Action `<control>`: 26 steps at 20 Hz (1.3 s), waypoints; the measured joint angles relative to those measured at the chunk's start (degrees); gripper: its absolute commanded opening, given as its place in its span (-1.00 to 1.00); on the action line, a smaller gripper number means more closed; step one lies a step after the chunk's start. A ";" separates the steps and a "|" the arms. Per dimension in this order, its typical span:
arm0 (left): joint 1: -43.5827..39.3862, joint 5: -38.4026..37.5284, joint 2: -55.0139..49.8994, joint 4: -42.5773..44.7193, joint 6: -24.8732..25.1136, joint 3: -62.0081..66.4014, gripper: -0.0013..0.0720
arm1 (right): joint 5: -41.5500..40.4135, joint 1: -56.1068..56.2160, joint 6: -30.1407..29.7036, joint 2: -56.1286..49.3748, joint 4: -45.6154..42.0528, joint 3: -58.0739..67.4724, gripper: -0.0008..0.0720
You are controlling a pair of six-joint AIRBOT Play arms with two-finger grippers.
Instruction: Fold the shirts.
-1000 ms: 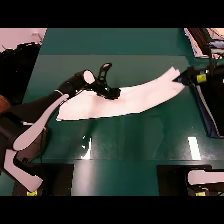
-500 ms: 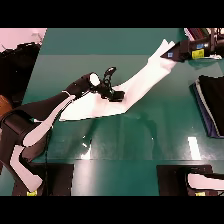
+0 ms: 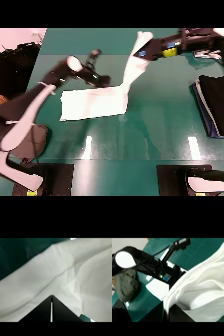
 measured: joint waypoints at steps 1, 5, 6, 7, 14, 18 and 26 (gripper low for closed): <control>2.58 -1.11 2.78 1.51 0.02 0.09 -0.90 | -1.22 2.40 -0.92 -1.11 1.11 0.04 -0.93; 13.16 -5.31 14.12 7.96 1.05 0.28 -0.90 | -9.55 13.79 -5.51 -8.04 6.51 0.07 -0.70; 15.58 -6.27 16.81 9.18 1.27 0.31 -0.90 | -12.20 16.68 -6.99 -10.27 7.58 0.09 -0.18; 17.66 -7.08 18.99 10.12 1.60 0.31 -0.90 | -14.40 19.15 -8.37 -12.39 8.46 0.35 0.25; 25.70 -10.97 26.29 12.76 2.89 0.26 -0.90 | -12.04 24.39 -8.24 -22.53 4.50 8.74 0.10; 26.51 -12.74 26.95 12.92 3.10 0.26 -0.90 | -7.45 18.43 -3.19 -18.38 -3.15 2.45 0.08; 26.77 -13.86 27.12 10.88 3.21 0.22 -0.90 | -13.29 2.38 6.62 -8.13 -8.44 -24.28 0.73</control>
